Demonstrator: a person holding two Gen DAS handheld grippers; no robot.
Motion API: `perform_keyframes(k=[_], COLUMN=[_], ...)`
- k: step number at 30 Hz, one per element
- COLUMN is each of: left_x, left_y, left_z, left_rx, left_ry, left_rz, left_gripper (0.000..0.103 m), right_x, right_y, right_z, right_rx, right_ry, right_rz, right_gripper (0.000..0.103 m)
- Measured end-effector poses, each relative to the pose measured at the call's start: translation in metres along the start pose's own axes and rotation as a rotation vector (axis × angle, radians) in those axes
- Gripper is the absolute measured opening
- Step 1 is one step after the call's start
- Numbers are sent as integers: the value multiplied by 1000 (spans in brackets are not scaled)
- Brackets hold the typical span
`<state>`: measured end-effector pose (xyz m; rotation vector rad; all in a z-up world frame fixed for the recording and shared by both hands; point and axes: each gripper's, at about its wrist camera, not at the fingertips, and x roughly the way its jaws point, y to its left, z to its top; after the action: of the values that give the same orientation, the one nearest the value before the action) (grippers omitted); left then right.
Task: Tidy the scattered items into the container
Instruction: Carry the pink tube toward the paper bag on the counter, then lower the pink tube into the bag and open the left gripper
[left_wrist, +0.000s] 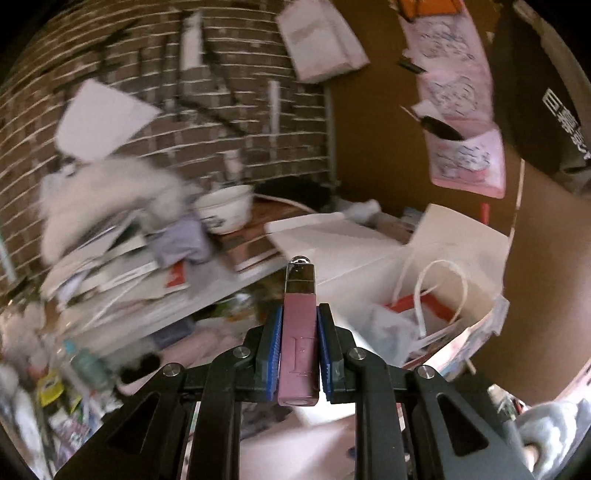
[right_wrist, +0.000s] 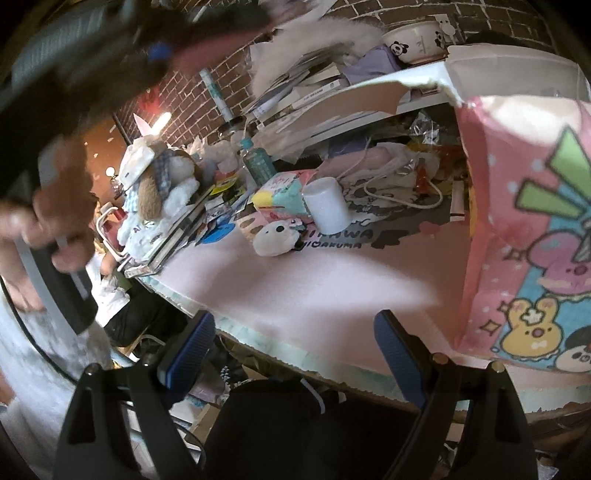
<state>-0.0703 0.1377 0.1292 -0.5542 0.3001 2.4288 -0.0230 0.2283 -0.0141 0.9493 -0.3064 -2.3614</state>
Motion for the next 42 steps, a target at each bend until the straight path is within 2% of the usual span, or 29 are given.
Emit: perform_keyframes(k=[5,11,24,36,39,42], left_x=[25,53,95,101,101,97], left_y=[-27,-45,-58,-56,-56,-58], left_z=[17,25,11,5,4,5], left_rx=[44,50,30,9,16,22], left_ry=[57,121,245,265,264,248], left_rz=[-98,-140,-114,-75,-73,-87], left_gripper=[13,13,13,14,19,36], right_x=[2,-2,-13,-14,-13,-13], right_y=[-1,-3,-15,-18,-18,-18], right_z=[-4,-6,-3,-2,-2,-2], right_rx=[-1,7,30,34,36,39], right_ry=[7,-2,-19,-21,-20,-20], right_rz=[6,5,-10,-7,-8,-7], right_gripper=[87,87,87,87,87,87])
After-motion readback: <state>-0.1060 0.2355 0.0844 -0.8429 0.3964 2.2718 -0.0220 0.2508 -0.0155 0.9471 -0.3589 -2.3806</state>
